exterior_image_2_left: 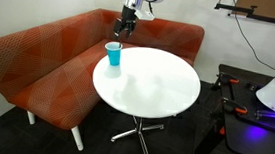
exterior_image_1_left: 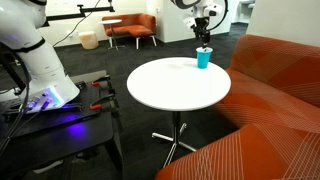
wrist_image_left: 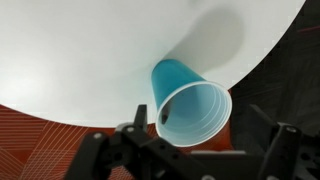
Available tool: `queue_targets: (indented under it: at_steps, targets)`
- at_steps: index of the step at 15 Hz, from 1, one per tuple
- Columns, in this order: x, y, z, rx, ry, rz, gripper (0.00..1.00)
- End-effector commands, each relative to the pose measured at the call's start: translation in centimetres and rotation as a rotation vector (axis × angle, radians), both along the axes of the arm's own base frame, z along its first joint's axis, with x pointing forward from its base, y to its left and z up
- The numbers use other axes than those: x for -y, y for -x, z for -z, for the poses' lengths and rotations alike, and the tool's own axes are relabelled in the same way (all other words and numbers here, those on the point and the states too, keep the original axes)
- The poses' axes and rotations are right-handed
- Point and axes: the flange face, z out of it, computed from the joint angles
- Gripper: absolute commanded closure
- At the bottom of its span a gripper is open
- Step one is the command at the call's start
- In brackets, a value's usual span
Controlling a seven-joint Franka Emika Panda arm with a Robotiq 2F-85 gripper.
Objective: Pick the marker from the cup and put it on the table
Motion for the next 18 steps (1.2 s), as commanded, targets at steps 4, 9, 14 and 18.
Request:
queue_targets:
  at_steps: [4, 9, 14, 18]
  targets:
    - [0.1, -1.7, 0.9, -0.001, -0.013, -0.006, 0.03]
    - [0.2, -2.2, 1.3, 0.005, -0.011, -0.002, 0.18]
    - [0.3, -2.5, 1.4, 0.011, -0.012, 0.002, 0.22]
    - [0.3, -2.7, 1.5, 0.009, -0.015, 0.004, 0.28]
